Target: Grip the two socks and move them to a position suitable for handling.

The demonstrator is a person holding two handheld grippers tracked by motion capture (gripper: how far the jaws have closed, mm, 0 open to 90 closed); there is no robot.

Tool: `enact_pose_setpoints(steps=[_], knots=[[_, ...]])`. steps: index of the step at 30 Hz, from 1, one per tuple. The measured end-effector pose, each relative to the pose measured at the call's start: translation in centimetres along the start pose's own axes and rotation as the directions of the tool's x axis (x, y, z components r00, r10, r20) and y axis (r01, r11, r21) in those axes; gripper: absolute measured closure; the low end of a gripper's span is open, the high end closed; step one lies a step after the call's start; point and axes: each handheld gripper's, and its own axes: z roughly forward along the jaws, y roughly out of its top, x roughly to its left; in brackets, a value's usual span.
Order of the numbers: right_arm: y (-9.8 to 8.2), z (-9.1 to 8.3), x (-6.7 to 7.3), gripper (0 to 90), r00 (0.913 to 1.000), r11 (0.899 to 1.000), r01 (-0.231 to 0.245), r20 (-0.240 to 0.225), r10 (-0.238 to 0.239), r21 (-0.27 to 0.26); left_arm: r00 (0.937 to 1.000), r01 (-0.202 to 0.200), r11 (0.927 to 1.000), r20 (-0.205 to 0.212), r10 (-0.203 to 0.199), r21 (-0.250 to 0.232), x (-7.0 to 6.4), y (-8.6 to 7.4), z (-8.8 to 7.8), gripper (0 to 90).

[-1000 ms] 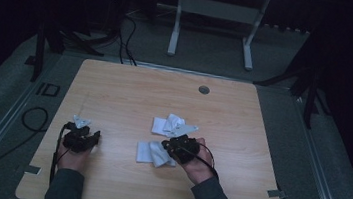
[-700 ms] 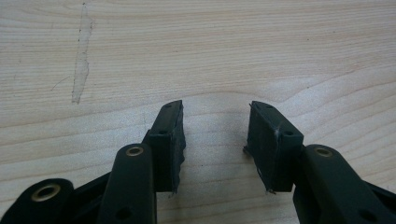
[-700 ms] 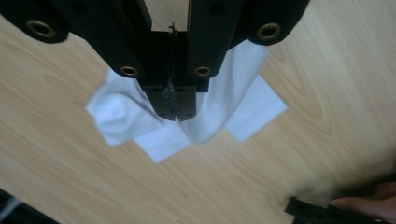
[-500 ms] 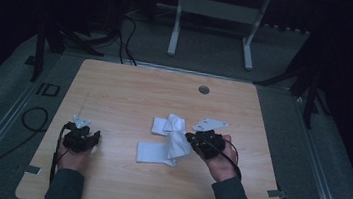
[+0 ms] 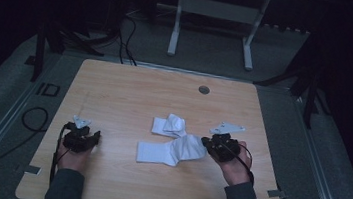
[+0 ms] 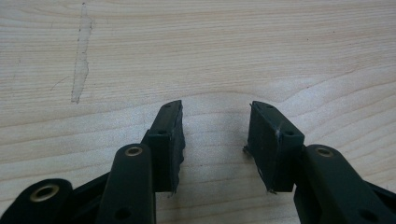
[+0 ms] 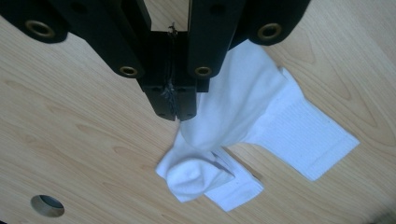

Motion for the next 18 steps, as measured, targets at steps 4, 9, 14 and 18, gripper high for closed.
enact_pose_setpoints(steps=[4, 9, 14, 18], knots=[[-0.5, -0.3, -0.3, 88.4, 0.9998, 1.0, -0.017, -0.004, 0.017, 0.004, 1.0, 0.0, 1.0, 0.0, 0.0, 0.0, 0.0, 0.0, 0.0, 55.4], [-1.3, -0.7, -0.4, 88.2, 0.9999, 1.0, -0.016, 0.002, 0.016, 0.024, 1.0, 0.001, 1.0, 0.0, -0.001, -0.001, 0.0, 0.0, 0.0, 55.3], [-2.3, -0.4, -1.4, 81.6, 0.9989, 0.997, -0.043, 0.018, 0.043, 0.056, 1.0, 0.002, 1.0, 0.0, -0.002, -0.002, 0.0, 0.0, 0.0, 55.1], [-3.1, 0.0, -2.1, 74.8, 0.9973, 0.996, -0.059, 0.048, 0.056, 0.071, 1.0, 0.002, 1.0, -0.001, -0.002, -0.001, 0.0, 0.0, 0.0, 54.9]])
